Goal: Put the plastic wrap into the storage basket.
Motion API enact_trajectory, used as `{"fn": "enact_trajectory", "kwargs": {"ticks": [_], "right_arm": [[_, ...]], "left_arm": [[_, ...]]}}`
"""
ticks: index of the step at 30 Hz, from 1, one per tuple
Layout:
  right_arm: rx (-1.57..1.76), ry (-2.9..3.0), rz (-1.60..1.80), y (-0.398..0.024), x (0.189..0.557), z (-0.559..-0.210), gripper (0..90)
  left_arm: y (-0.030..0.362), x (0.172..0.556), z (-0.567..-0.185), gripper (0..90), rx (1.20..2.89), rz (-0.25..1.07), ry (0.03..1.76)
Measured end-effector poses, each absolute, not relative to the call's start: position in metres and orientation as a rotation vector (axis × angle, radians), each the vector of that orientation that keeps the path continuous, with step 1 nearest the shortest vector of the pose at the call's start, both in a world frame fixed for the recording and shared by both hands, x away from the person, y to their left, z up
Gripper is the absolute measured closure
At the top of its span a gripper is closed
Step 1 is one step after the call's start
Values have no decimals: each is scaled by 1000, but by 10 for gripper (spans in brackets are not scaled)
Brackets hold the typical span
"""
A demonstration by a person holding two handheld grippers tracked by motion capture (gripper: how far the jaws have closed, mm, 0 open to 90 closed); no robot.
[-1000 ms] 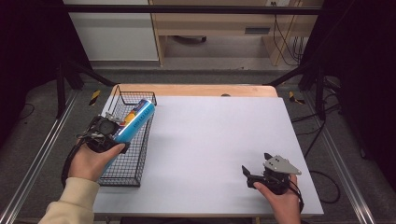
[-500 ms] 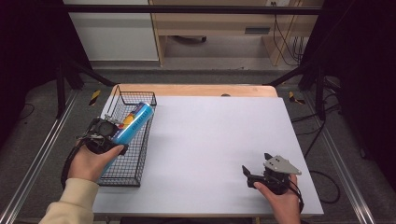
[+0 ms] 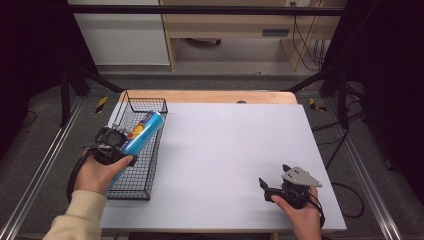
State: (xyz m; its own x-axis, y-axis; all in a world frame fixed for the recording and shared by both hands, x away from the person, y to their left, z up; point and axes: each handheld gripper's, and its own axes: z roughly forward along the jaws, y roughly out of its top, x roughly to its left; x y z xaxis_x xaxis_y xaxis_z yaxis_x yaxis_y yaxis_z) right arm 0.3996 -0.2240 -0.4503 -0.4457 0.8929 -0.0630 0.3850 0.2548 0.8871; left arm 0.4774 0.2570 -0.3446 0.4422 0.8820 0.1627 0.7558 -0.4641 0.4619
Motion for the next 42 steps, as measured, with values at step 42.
{"fn": "enact_trajectory", "kwargs": {"ticks": [42], "right_arm": [[1154,1954,1152,-225,399,-450,93]], "left_arm": [[251,502,-356,321,2362,521,1569]]}}
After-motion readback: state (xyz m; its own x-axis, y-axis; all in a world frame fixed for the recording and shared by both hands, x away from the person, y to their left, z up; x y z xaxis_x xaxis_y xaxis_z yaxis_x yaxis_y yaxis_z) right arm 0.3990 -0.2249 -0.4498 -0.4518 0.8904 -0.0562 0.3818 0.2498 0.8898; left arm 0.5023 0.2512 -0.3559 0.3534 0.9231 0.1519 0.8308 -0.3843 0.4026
